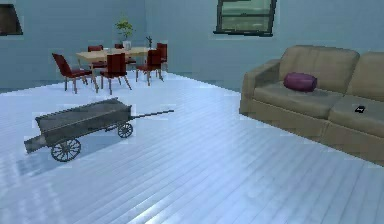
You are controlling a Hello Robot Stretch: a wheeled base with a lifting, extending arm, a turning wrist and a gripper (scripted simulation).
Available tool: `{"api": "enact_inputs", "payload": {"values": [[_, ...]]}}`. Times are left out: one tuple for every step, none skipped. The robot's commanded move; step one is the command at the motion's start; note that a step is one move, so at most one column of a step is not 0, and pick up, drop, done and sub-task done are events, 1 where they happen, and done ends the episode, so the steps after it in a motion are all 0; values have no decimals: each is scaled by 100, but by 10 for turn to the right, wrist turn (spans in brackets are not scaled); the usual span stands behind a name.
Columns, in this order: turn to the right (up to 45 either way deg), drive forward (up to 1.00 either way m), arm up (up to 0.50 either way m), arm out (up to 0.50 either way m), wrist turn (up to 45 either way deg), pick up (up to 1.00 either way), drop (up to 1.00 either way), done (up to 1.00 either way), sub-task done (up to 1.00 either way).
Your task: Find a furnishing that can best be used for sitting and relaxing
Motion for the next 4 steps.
{"api": "enact_inputs", "payload": {"values": [[0, 35, 0, 0, 0, 0, 0, 0, 0], [450, 0, 0, 0, 0, 0, 0, 0, 0], [0, 100, 0, 0, 0, 0, 0, 0, 0], [60, 0, 0, 0, 0, 0, 0, 0, 0]]}}
